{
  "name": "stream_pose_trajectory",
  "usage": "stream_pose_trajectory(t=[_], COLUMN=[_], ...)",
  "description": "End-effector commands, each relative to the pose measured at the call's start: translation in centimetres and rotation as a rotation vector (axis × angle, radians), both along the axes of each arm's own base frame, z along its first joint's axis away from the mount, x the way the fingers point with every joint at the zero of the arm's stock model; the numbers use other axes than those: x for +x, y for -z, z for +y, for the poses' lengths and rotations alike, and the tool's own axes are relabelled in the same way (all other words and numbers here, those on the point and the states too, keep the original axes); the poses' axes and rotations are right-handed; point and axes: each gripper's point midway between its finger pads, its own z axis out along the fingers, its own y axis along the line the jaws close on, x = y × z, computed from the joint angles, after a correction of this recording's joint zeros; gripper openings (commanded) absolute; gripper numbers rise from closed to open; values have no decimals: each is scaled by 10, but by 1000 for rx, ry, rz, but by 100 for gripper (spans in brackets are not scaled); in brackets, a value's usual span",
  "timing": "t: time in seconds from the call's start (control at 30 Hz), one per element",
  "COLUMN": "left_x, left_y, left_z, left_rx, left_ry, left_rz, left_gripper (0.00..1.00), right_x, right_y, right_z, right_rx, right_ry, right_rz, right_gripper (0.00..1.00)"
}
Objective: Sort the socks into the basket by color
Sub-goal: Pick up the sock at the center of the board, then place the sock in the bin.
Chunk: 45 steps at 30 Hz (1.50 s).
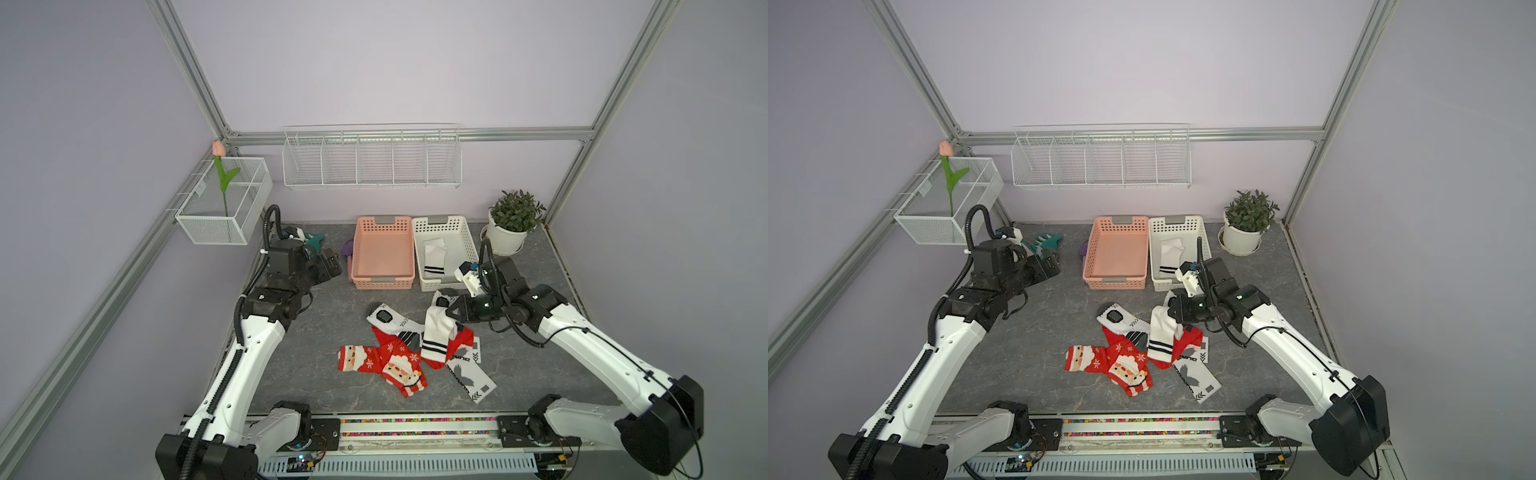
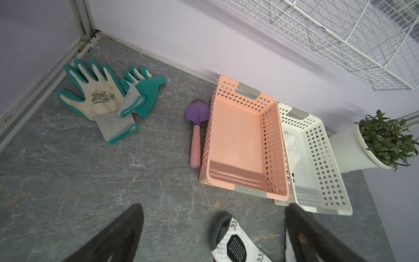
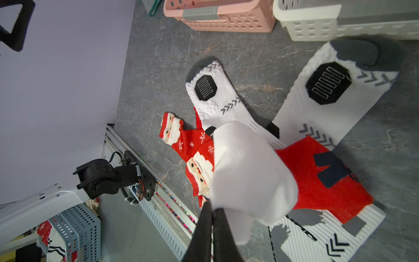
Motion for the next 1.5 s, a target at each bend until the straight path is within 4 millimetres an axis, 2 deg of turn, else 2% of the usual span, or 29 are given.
stream_pose_trajectory(t=[0.0,0.2,0.4,0.57,0.77,0.97,1.17,1.33,1.47], left_x=[0,-3,-7,-8,-13,-14,-14,-15,-16], left_y=[6,8,11,2,-6,8,7,4,3], left_z=[-6,-19,-38,-46,-51,-50,-51,-47,-46], left_rx=[-17,4,39,27,15,23,25,39,43], left_ry=[17,59,114,140,160,156,164,154,152], left_rz=[15,21,35,24,8,23,20,12,7], left_gripper=[100,100,100,100,100,100,100,100,100], right_x=[1,18,37,56,89,131,178,213,234], right_y=[-5,-21,-46,-64,-83,-95,-88,-68,-51], right_z=[2,10,21,27,29,27,19,18,16], right_rx=[-19,-14,-10,-9,6,24,13,1,-12], right_ry=[-26,-34,-69,-82,-71,-46,-2,19,32], right_rz=[-14,-46,-95,-128,-166,-193,-195,-170,-138], right_gripper=[7,7,7,7,7,7,7,7,7])
